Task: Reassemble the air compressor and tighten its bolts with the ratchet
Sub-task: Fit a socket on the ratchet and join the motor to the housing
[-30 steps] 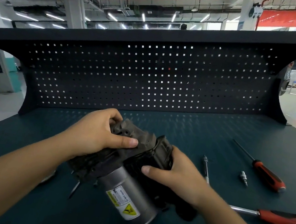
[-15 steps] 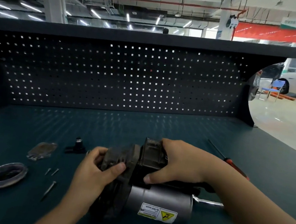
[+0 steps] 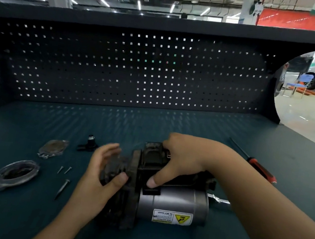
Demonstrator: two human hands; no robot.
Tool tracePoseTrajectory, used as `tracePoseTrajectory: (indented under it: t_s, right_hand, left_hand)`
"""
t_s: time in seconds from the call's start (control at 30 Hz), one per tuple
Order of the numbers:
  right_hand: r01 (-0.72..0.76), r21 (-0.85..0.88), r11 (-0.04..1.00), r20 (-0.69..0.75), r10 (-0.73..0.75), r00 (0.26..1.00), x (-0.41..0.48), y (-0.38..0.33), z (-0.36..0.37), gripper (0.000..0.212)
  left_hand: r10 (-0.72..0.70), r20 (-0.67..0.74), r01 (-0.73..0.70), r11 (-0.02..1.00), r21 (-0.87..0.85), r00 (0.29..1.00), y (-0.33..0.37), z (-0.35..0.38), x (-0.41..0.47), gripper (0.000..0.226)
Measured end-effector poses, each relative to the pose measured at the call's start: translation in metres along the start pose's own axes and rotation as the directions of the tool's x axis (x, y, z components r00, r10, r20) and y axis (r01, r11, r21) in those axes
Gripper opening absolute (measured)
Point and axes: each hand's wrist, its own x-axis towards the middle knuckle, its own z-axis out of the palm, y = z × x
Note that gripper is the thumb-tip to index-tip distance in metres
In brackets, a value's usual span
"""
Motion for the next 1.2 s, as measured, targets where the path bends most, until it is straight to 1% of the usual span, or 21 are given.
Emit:
tracePoseTrajectory:
  t_s: [0.07,0.13,0.2,0.23,0.3,0.33,0.4,0.43,0.5,0.53,0.57,0.6,0.63,0.7,0.73,0.77,0.87,0.97,1.07,1.13,1.2]
  right_hand:
    - [-0.013,-0.043,0.999,-0.088,0.009,0.996,-0.004,-0.001,0.005,0.055]
    - [-0.013,-0.104,0.994,-0.185,-0.006,0.983,-0.006,-0.003,0.011,0.056]
    - [-0.007,-0.185,0.983,-0.272,-0.044,0.961,-0.009,-0.005,0.016,0.055]
    - [0.001,-0.219,0.976,-0.307,-0.070,0.949,-0.012,-0.004,0.018,0.054]
    - [0.031,-0.287,0.957,-0.344,-0.133,0.929,-0.018,0.001,0.020,0.052]
    - [0.054,-0.266,0.963,-0.348,-0.148,0.926,-0.023,0.006,0.019,0.054]
    - [0.165,0.010,0.986,-0.415,-0.146,0.898,-0.040,0.015,0.012,0.061]
    - [0.249,0.115,0.962,-0.533,-0.152,0.832,-0.048,0.022,0.009,0.058]
    - [0.293,0.129,0.947,-0.815,-0.067,0.575,-0.063,0.046,0.008,0.043]
    - [0.290,0.213,0.933,-0.883,0.057,0.465,-0.070,0.059,0.011,0.036]
    - [0.305,0.368,0.878,-0.876,0.218,0.431,-0.075,0.069,0.014,0.029]
    - [0.309,0.535,0.786,-0.804,0.361,0.472,-0.078,0.078,0.020,0.026]
    - [0.269,0.664,0.698,-0.693,0.438,0.573,-0.080,0.083,0.028,0.027]
    - [0.116,0.777,0.619,-0.457,0.427,0.780,-0.080,0.089,0.046,0.044]
    - [0.083,0.799,0.595,-0.375,0.387,0.843,-0.080,0.088,0.054,0.052]
    - [0.097,0.815,0.571,-0.339,0.336,0.879,-0.080,0.087,0.061,0.056]
    - [0.199,0.822,0.534,-0.378,0.250,0.891,-0.078,0.088,0.070,0.052]
    - [0.226,0.845,0.484,-0.368,0.220,0.903,-0.075,0.088,0.070,0.044]
    - [0.251,0.852,0.460,-0.374,0.197,0.906,-0.071,0.091,0.072,0.043]
    - [0.290,0.856,0.427,-0.394,0.179,0.901,-0.070,0.095,0.076,0.041]
    - [0.334,0.849,0.410,-0.419,0.139,0.897,-0.071,0.097,0.080,0.037]
  left_hand:
    - [0.165,0.082,-0.169,0.985,0.039,0.983,0.012,-0.006,-0.001,0.048]
    - [0.282,0.217,-0.327,0.922,0.207,0.934,0.027,-0.007,0.003,0.060]
    - [0.267,0.317,-0.381,0.841,0.384,0.910,0.042,0.000,0.013,0.076]
    - [0.230,0.351,-0.372,0.828,0.420,0.908,0.048,0.005,0.018,0.080]
    - [0.205,0.377,-0.366,0.827,0.427,0.903,0.053,0.010,0.025,0.072]
    - [0.213,0.374,-0.371,0.825,0.426,0.903,0.053,0.011,0.027,0.066]
    - [0.215,0.379,-0.375,0.824,0.425,0.900,0.051,0.009,0.027,0.057]
    - [0.216,0.377,-0.376,0.823,0.425,0.901,0.050,0.008,0.027,0.056]
    - [0.207,0.366,-0.362,0.828,0.428,0.907,0.049,0.007,0.025,0.054]
    - [0.201,0.361,-0.354,0.830,0.430,0.911,0.049,0.007,0.025,0.054]
    - [0.199,0.357,-0.350,0.831,0.433,0.913,0.048,0.008,0.025,0.053]
    - [0.202,0.352,-0.352,0.828,0.437,0.914,0.048,0.007,0.025,0.053]
    - [0.207,0.348,-0.355,0.823,0.443,0.914,0.047,0.007,0.025,0.053]
    - [0.216,0.345,-0.363,0.815,0.451,0.913,0.047,0.006,0.025,0.054]
    - [0.216,0.348,-0.365,0.813,0.454,0.912,0.047,0.006,0.024,0.054]
    - [0.211,0.350,-0.363,0.812,0.457,0.913,0.047,0.006,0.024,0.054]
    - [0.200,0.346,-0.351,0.819,0.455,0.916,0.046,0.006,0.024,0.053]
    - [0.187,0.342,-0.338,0.821,0.460,0.921,0.046,0.007,0.024,0.052]
    - [0.156,0.345,-0.312,0.831,0.461,0.926,0.047,0.006,0.024,0.052]
    - [0.119,0.345,-0.282,0.835,0.472,0.931,0.048,0.007,0.024,0.056]
    - [0.066,0.345,-0.237,0.844,0.481,0.936,0.050,0.007,0.023,0.070]
